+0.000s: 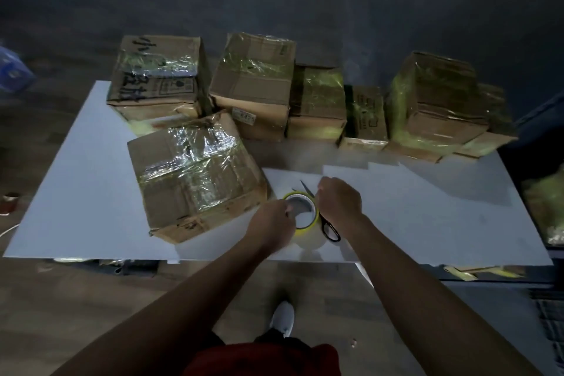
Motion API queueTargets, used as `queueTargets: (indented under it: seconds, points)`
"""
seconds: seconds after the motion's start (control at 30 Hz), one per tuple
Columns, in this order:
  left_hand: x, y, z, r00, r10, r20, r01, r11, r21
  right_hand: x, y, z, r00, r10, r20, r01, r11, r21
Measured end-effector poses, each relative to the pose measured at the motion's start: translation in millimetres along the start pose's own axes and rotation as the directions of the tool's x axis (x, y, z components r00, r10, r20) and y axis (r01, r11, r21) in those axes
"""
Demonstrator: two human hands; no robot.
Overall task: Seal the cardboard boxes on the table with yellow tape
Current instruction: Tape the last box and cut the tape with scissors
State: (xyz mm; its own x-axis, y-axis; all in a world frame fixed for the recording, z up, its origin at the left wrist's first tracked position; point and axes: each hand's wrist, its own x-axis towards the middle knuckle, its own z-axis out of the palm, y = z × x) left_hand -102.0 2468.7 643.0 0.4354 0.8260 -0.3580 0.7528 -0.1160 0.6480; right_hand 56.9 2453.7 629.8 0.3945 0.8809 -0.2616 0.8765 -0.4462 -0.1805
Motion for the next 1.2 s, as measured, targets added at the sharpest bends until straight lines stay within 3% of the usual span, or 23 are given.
queueTargets:
  seconds: [0.1, 0.2, 0.3, 0.5, 0.6, 0.7, 0.8, 0.87, 0.93, 1.0, 1.2]
  points:
    - [-9, -8, -28, 0.982, 0.12, -0.148, -0.124, 0.992, -0.013, 4, -33, -14, 0.996, -0.058, -0.067, 0.063, 0.994, 0.086]
    - [-14, -33, -64, 0.905, 0.301, -0.299, -0.257, 0.95, 0.18, 3, -66, -27, 0.985, -0.104, -0.135, 0.132, 0.968, 0.214]
    - [-14, -74, -95, 0.845, 0.455, -0.282, -0.356, 0.871, 0.339, 4, -93, -28, 0.98, -0.156, -0.123, 0.186, 0.936, 0.3]
    - [-5, -126, -100, 0.823, 0.536, -0.186, -0.43, 0.803, 0.412, 2, -125, -13, 0.99, -0.138, 0.027, 0.124, 0.948, 0.293]
    - [1, -126, -94, 0.863, 0.498, -0.081, -0.381, 0.748, 0.543, -2, -130, -9, 0.997, -0.072, 0.034, 0.059, 0.956, 0.288]
    - [6, -116, -96, 0.901, 0.432, -0.031, -0.347, 0.762, 0.547, -1, -132, -8, 0.995, -0.036, 0.092, 0.006, 0.952, 0.307]
    - [18, -103, -113, 0.924, 0.371, -0.092, -0.294, 0.844, 0.448, 1, -132, -9, 0.992, -0.031, 0.12, -0.019, 0.916, 0.4]
    - [31, -102, -133, 0.907, 0.363, -0.213, -0.225, 0.845, 0.484, 1, -133, -10, 0.993, -0.033, 0.112, -0.014, 0.918, 0.396]
    - [48, -119, -153, 0.924, 0.262, -0.277, -0.095, 0.862, 0.499, 3, -134, -9, 0.994, -0.036, 0.102, -0.005, 0.927, 0.376]
    - [60, -140, -171, 0.953, 0.168, -0.253, -0.028, 0.879, 0.477, 5, -135, -10, 0.993, -0.033, 0.113, -0.011, 0.929, 0.369]
    - [65, -153, -195, 0.975, 0.162, -0.154, -0.044, 0.816, 0.576, 11, -134, -17, 0.983, -0.009, 0.181, -0.061, 0.925, 0.374]
